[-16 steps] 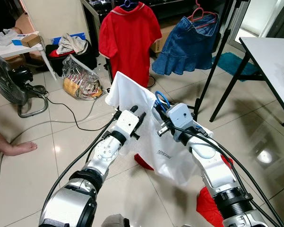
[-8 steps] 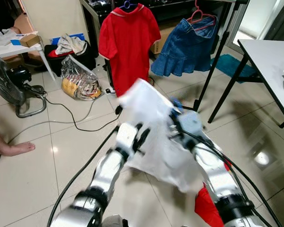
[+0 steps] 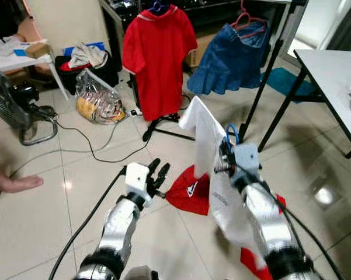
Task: Hang hanger
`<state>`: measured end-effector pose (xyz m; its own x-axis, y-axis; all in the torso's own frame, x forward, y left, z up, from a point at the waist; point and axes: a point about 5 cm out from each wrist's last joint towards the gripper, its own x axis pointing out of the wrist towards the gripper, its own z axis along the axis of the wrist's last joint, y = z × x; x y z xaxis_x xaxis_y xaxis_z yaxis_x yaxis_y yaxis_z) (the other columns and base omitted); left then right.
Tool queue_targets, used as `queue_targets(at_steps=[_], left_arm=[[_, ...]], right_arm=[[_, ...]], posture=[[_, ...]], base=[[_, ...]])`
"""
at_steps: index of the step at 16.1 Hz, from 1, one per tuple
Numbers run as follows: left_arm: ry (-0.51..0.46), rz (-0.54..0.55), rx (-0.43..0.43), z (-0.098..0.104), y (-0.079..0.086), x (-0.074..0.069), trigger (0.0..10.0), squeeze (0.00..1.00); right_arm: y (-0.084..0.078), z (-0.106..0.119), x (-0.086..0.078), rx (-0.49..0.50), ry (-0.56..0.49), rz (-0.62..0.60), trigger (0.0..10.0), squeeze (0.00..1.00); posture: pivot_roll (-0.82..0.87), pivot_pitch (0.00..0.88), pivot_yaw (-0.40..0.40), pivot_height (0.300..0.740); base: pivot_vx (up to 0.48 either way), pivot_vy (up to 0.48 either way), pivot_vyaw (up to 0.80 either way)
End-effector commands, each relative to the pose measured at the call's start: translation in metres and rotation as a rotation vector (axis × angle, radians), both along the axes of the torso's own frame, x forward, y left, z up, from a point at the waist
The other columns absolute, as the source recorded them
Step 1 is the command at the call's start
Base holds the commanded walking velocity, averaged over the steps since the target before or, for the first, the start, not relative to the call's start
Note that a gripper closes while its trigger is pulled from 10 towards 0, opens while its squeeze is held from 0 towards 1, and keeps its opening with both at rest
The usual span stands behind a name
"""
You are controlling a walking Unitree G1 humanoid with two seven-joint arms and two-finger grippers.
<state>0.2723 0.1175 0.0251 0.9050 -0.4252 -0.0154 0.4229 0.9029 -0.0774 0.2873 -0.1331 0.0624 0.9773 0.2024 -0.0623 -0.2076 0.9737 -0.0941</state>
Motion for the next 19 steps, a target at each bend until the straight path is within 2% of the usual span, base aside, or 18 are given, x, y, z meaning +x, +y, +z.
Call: queue_targets(at_steps=[1,6,19], left_arm=[[0.006,0.021,-0.011,-0.001,0.002,-0.002,10.0,0.0],[0.008,0.056,-0.02,-0.003,0.002,-0.013,10.0,0.0],[0.016,0.064,-0.025,-0.001,-0.001,-0.017,10.0,0.0]], right_arm=[[-0.001,0.005,-0.001,0.011,-0.038,0.001,10.0,0.0],[-0.005,-0.004,-0.015,-0.017,-0.033,0.029,10.0,0.0],[-0.005,-0.01,-0.019,-0.045,-0.019,0.064,10.0,0.0]], posture=[[0.11,0.009,0.032,0.74],[0.11,0.02,0.026,0.74],[0.12,0.0,0.015,0.74]], base=[[0.0,0.0,0.0],[0.0,0.0,0.0],[0.0,0.0,0.0]])
